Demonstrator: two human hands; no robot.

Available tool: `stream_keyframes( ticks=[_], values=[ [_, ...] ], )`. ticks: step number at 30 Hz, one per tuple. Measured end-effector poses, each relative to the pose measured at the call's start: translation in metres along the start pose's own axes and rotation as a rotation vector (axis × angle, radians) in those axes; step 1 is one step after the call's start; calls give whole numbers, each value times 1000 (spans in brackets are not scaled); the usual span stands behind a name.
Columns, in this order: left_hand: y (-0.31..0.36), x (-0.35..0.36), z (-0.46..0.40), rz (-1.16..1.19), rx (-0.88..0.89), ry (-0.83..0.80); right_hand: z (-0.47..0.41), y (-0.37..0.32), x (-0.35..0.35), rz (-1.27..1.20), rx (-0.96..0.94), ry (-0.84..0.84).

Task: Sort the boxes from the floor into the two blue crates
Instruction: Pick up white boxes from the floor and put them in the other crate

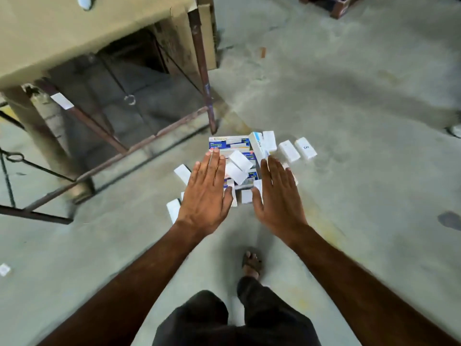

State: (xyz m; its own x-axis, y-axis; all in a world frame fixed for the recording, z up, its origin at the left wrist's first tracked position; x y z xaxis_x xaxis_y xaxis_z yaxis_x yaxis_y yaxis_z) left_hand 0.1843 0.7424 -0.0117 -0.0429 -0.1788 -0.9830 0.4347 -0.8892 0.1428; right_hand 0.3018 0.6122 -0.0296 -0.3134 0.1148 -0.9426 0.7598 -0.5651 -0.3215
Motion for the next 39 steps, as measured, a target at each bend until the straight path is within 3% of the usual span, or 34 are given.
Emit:
stream_keyframes(
  ticks=[8,16,27,33,39],
  values=[
    [-70,51,-67,55,-122,-127,-104,-5,77,-9,-34,-147],
    [-166,157,-105,79,-150,-308,-173,-19,193,11,16,-307],
    [-239,393,-201,192,-205,-410,-252,32,437,-12,101,-434],
    [-271,526,-229,248,-330,-526,-287,87,550,-66,193,-447],
    [-306,639,-254,427,-583,-639,-311,128,641,-55,317,-472]
  ],
)
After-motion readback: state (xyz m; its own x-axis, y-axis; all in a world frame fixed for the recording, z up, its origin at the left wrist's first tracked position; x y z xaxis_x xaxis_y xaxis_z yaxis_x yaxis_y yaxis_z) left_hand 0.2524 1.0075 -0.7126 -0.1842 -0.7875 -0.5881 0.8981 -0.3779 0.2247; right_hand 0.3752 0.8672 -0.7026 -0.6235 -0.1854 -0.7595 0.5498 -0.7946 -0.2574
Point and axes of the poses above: each hand's wrist, its own z-axis away from the middle knuckle, its own x-axis out of the palm, y = z × x, the point moved 4 cm from there along -z, towards the middle knuckle, and after that the axes turned 9 degrees about -y, right-handed, at the moved point
